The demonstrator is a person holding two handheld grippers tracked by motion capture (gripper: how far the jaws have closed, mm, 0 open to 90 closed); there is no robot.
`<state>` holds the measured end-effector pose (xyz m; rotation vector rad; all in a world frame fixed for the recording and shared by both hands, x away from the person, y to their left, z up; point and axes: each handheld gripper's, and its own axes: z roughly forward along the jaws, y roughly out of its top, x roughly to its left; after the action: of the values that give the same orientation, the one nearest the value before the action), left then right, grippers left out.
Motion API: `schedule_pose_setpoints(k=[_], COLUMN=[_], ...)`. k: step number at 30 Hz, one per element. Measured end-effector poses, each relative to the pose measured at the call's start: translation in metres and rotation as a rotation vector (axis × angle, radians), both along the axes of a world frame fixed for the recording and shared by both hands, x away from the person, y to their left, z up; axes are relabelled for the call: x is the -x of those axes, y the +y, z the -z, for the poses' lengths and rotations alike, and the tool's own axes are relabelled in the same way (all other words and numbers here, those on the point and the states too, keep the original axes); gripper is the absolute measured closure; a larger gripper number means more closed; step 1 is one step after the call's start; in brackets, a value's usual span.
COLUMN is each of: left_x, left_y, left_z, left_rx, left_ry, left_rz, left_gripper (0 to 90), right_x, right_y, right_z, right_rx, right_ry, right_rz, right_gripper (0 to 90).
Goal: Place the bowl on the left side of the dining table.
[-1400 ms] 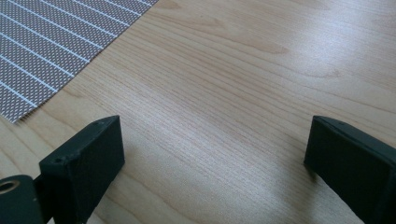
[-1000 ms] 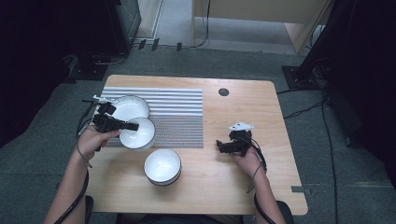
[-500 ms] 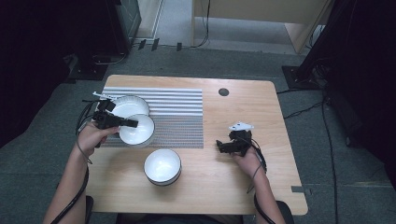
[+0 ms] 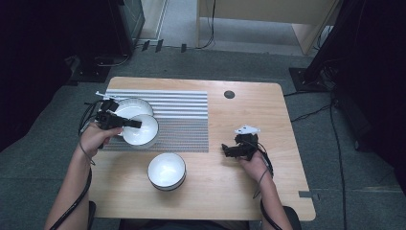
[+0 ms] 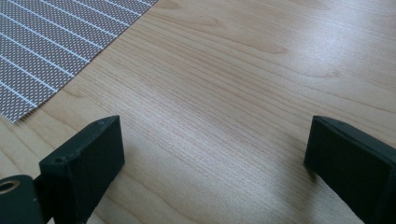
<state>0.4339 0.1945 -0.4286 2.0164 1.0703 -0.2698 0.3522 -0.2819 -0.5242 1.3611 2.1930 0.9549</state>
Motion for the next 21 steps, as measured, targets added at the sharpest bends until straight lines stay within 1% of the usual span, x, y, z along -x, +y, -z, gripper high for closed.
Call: schedule_pose_setpoints(k=[10,20,21], left_x=[-0.007,-0.016,-0.018], left_y=[-0.001,0.003,0.004], left_z=[0.000,0.001,0.001], left_rx=[-0.004,-0.009,-0.017], left_ry=[0.003,-0.001,-0.003], left_rz=[0.006,-0.021,-0.027], left_gripper=[79.5,79.5,79.5], right_x=[0.000,0.000,0.000], right_y=[0.000,0.000,0.000], right_z=[0.000,0.000,0.000], right_rx=[0.000,0.000,0.000], right_ry=[-0.001,0.000,0.000], right_rz=[-0.001,0.000,0.000], right_gripper=[4.1,4.2,4.2])
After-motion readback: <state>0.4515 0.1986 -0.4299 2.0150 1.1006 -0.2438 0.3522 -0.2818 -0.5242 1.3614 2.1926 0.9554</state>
